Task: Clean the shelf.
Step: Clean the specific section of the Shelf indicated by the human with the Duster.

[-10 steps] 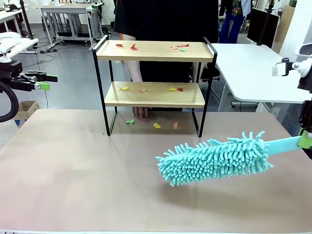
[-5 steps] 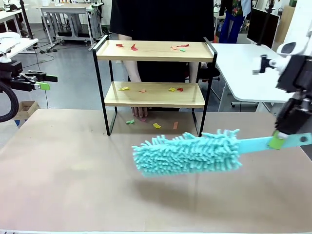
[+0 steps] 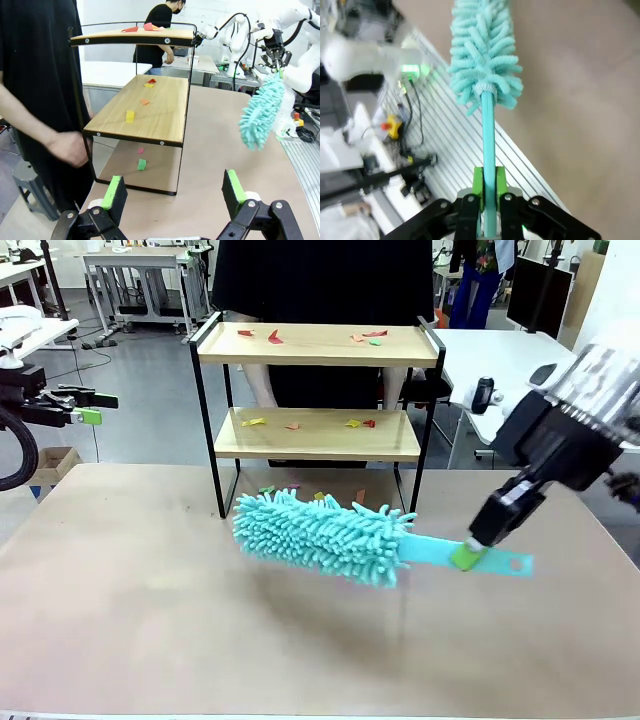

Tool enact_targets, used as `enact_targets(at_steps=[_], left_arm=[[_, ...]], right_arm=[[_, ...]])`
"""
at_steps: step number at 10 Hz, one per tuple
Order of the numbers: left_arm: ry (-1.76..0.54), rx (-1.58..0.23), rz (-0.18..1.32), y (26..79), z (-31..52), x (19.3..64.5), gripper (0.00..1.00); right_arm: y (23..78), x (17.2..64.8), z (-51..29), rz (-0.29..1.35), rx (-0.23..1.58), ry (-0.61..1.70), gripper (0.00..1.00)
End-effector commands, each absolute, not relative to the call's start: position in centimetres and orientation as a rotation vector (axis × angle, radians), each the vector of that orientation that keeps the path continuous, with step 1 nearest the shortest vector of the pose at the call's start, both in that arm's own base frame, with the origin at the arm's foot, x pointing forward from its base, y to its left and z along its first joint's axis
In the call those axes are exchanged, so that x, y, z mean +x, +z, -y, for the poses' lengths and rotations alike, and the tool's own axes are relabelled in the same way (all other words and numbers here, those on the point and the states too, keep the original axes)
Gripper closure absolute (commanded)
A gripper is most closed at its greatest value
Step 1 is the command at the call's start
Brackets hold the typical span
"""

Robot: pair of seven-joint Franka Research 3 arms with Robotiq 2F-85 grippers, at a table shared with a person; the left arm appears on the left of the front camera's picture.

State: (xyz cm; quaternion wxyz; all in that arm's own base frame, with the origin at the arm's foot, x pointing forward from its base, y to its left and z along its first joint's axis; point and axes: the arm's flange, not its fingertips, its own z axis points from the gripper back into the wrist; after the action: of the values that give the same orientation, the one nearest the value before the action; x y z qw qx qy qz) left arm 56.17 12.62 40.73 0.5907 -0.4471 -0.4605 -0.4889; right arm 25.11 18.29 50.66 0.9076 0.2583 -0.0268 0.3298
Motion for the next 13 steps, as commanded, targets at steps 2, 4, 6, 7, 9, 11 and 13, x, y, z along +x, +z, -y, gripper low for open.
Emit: enact_targets(at_steps=[2,4,6,7,9,11,13], left_arm=[[-1.143,-1.036,1.078,40.9,-12.6,56.1,0.0],[-1.143,-1.036,1.078,40.9,-12.6,56.1,0.0],[-1.143,-1.036,1.078,40.9,-12.6,56.1,0.0],[-1.143,-1.036,1.078,40.9,-12.6,56.1,0.0],[-1.143,-1.036,1.078,40.9,-12.6,56.1,0.0],[-1.143,-1.036,1.078,40.9,-12.6,56.1,0.0],[-1.143,-1.036,1.078,40.9,-12.6,56.1,0.0]], right_arm=[[48.2,23.4,-22.0,0.207,0.541,0.538,0.87],[50.8,25.0,-20.8,0.158,0.541,0.58,0.87],[50.8,25.0,-20.8,0.158,0.541,0.58,0.87],[50.8,25.0,-20.8,0.158,0.541,0.58,0.87],[49.4,25.2,-24.1,0.166,0.481,0.498,0.87],[48.1,25.3,-26.5,0.18,0.482,0.439,0.87],[47.2,24.6,-28.3,0.244,0.463,0.377,0.87]])
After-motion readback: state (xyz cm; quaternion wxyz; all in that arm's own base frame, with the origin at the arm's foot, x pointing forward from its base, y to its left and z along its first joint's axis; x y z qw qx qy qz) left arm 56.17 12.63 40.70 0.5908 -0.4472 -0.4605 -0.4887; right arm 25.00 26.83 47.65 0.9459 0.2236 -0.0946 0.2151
